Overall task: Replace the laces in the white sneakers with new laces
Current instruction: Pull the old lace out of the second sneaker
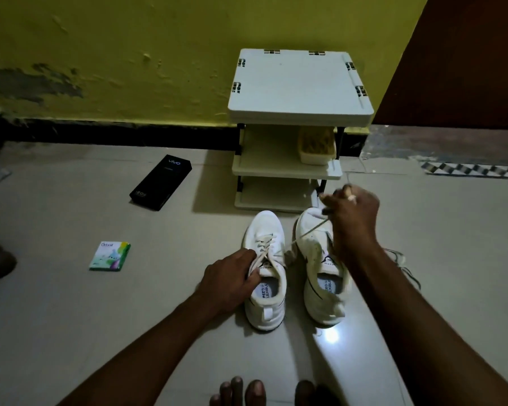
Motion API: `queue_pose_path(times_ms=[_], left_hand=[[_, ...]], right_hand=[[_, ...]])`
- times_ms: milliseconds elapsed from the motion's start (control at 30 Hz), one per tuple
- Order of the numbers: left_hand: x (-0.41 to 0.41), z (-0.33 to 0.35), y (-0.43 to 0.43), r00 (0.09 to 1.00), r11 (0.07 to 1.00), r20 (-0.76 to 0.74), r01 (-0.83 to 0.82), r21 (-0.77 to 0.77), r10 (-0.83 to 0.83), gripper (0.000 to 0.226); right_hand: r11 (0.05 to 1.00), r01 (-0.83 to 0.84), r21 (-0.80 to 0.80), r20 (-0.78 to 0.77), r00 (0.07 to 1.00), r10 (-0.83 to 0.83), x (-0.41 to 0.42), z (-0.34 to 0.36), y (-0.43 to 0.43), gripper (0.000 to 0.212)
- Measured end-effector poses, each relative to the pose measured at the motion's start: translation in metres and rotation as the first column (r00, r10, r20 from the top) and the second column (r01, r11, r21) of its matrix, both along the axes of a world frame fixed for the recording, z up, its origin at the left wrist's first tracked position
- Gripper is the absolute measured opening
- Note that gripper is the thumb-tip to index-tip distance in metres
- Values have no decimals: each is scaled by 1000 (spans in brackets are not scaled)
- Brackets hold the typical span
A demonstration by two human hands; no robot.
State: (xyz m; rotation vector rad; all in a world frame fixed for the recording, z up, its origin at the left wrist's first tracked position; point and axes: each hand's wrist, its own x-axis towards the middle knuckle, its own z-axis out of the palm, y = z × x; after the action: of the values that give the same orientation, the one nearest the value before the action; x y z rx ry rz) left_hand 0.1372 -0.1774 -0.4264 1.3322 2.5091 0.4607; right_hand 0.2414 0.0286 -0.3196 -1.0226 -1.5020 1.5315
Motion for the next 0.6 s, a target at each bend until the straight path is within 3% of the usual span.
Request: queue_pose_path(times_ms=[67, 167, 233, 300, 400, 467, 600], left_hand=[[1, 1, 1, 1000, 1000, -7, 10, -10, -10, 33], [2, 0, 1, 1000, 1000, -22, 5, 10, -5, 38], [2, -1, 0, 1000, 996, -17, -23, 92, 25, 41], [4, -3, 3, 999, 978, 7, -32, 207, 31, 42], [8, 2, 13, 999, 946, 17, 35, 321, -43, 29], [7, 7, 22, 993, 942, -74, 110, 316, -91, 19], [-3, 9, 33, 969, 966, -218, 163, 201, -118, 23]], right_hand=[[979, -118, 169, 85, 991, 105, 2, 4, 12, 31], [906, -373, 201, 329, 897, 296, 7, -14, -6, 23], [853, -464, 239, 428, 839, 336, 13, -32, -25, 26], [792, -497, 356, 485, 822, 298, 19, -50, -37, 35], [742, -441, 505, 494, 853, 171, 28, -68, -60, 28], [753, -397, 524, 488, 865, 117, 31, -76, -78, 22], [771, -446, 454, 557, 818, 145, 35, -93, -96, 18]])
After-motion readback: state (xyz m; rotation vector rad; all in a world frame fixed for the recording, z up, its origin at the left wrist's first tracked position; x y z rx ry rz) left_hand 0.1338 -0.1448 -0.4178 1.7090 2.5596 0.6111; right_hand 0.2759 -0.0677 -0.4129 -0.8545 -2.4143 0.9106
